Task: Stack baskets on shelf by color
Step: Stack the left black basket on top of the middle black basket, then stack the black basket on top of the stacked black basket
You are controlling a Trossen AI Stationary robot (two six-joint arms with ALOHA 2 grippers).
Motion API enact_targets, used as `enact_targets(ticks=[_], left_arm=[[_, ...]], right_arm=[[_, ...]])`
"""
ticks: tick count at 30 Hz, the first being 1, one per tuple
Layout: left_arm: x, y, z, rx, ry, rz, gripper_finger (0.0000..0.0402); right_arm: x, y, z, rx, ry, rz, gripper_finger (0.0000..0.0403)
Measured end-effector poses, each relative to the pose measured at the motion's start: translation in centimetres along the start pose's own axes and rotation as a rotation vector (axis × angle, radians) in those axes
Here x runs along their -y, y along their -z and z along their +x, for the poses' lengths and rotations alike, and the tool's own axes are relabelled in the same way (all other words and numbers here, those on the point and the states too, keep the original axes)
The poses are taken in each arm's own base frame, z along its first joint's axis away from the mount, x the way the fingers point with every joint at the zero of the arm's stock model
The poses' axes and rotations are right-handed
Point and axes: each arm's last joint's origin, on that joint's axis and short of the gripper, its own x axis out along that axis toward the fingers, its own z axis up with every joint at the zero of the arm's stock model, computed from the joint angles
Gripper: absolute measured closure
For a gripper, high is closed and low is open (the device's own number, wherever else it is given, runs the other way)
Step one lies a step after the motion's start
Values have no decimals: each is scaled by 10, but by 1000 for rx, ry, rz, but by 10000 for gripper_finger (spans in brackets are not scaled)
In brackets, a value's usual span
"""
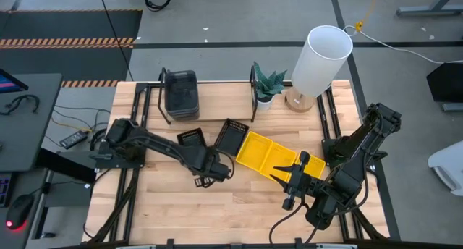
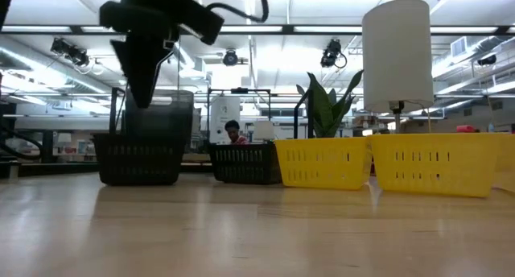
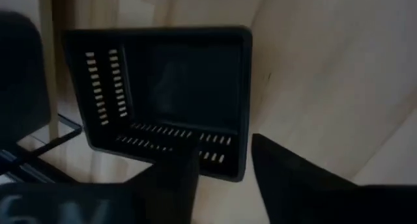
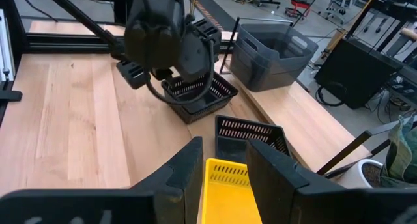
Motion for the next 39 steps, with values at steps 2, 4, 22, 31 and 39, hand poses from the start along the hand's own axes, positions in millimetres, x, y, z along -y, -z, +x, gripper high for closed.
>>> enact_targets(ticks=[2,4,22,31,39], left_arm=[[0,-3,-4,44,17,4,233],[4,-9,-6,116,30,39,219],[14,-38,33,473,-145,535,250],[-14,-58,50,460,-44,459,255],[-25,-70,62,443,102,440,260]], right_arm=[[0,0,0,1,-1,2,280],[0,0,0,1,-1,2,280],[-1,0,-1,-1,-6,-4,280],[-1,0,-1,-4,-8,-5,280],[-1,0,-1,-9,-14,-5,280]])
